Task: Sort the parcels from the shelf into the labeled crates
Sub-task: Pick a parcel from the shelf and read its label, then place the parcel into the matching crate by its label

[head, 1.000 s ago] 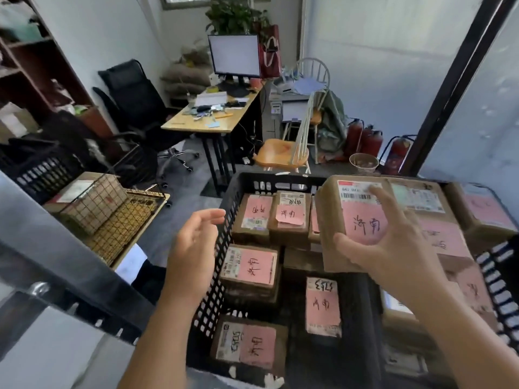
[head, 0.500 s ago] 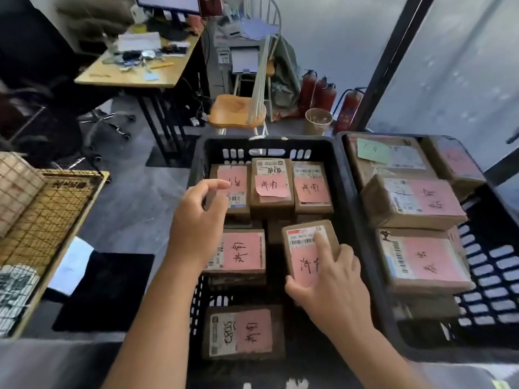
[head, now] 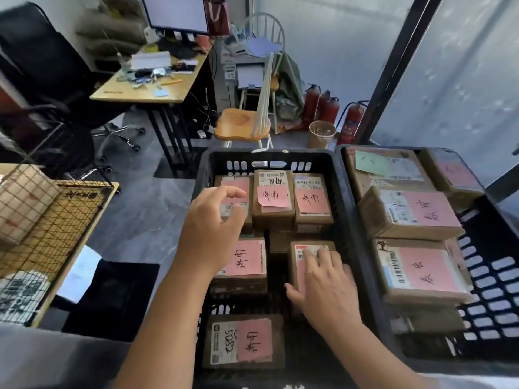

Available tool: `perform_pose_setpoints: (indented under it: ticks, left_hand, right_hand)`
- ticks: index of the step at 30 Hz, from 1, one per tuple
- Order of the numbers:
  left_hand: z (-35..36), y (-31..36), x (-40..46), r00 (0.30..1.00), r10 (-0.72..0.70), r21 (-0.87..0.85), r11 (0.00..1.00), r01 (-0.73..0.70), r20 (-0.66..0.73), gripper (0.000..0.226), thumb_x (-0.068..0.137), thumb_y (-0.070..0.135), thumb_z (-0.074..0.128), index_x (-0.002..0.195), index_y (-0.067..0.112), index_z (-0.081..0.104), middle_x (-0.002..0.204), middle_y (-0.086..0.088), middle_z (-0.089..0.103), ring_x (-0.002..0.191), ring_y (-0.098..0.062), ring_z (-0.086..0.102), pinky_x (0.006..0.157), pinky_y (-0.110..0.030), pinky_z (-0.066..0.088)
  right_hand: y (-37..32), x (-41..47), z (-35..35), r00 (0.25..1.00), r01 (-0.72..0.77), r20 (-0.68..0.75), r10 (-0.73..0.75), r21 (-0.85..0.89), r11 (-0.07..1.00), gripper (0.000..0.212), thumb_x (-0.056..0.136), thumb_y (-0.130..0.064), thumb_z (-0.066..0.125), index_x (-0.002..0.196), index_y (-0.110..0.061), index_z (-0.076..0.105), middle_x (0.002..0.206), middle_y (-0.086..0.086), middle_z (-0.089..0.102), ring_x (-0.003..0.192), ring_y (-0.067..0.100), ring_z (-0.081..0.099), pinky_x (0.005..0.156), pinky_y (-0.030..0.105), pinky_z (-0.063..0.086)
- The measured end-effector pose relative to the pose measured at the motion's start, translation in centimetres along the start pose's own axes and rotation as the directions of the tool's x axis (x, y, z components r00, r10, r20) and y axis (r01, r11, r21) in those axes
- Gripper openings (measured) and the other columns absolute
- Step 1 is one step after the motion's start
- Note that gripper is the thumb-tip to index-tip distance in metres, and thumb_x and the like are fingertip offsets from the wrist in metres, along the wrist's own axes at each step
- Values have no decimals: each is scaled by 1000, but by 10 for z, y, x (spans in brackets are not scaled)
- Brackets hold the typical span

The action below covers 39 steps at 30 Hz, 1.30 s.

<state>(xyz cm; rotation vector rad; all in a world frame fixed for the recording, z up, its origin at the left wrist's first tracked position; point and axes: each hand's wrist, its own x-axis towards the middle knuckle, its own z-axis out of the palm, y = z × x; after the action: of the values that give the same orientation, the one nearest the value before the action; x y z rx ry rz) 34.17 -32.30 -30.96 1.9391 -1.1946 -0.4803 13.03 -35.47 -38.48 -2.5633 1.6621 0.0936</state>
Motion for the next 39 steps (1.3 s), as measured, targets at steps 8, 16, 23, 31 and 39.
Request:
perform_pose_setpoints:
  ticks: [8, 16, 23, 31, 39]
  left_hand:
    - [-19, 35, -34, 998, 41, 141, 989, -48, 55, 44, 98, 45, 55, 142, 47, 52, 150, 18, 48, 142, -8, 42, 113, -45, 45]
    - [-27, 107, -123, 980, -28, 154, 986, 59, -196, 64, 87, 61, 50, 149, 62, 35, 168, 22, 28, 158, 0, 18, 127, -50, 30]
    - [-4, 169, -256, 853, -84, 195, 958, 211, -515, 66, 89, 60, 54, 152, 60, 33, 162, 29, 34, 153, 1, 31, 126, -44, 35]
    - [-16, 201, -453, 560, -208, 129, 855, 503, -802, 56, 97, 57, 59, 146, 65, 33, 142, 49, 30, 130, 26, 29, 109, -10, 24]
    - [-15, 254, -704, 197, -289, -71, 708, 703, -937, 62, 90, 68, 50, 149, 64, 34, 154, 43, 32, 144, 14, 30, 116, -20, 30]
  right_hand:
    - [13, 18, -104, 953, 262, -220, -207, 266, 928, 68, 91, -69, 45, 150, -34, 47, 151, -6, 45, 142, 17, 38, 118, 40, 36]
    - [40, -4, -188, 770, 628, -383, -510, 313, 712, 70, 91, -63, 59, 155, -40, 42, 160, -14, 37, 143, 5, 20, 124, 39, 22]
    - [58, -79, -201, 504, 857, -373, -779, 323, 401, 77, 87, -70, 53, 157, -45, 33, 165, -20, 27, 152, 3, 14, 129, 45, 19]
    - [24, -221, -210, 137, 933, -335, -932, 361, 7, 75, 87, -72, 54, 155, -52, 29, 164, -25, 23, 152, 2, 16, 129, 38, 17]
    - [-11, -449, -193, -217, 861, -335, -917, 376, -341, 74, 88, -69, 53, 155, -49, 30, 163, -22, 27, 147, 0, 17, 125, 36, 22]
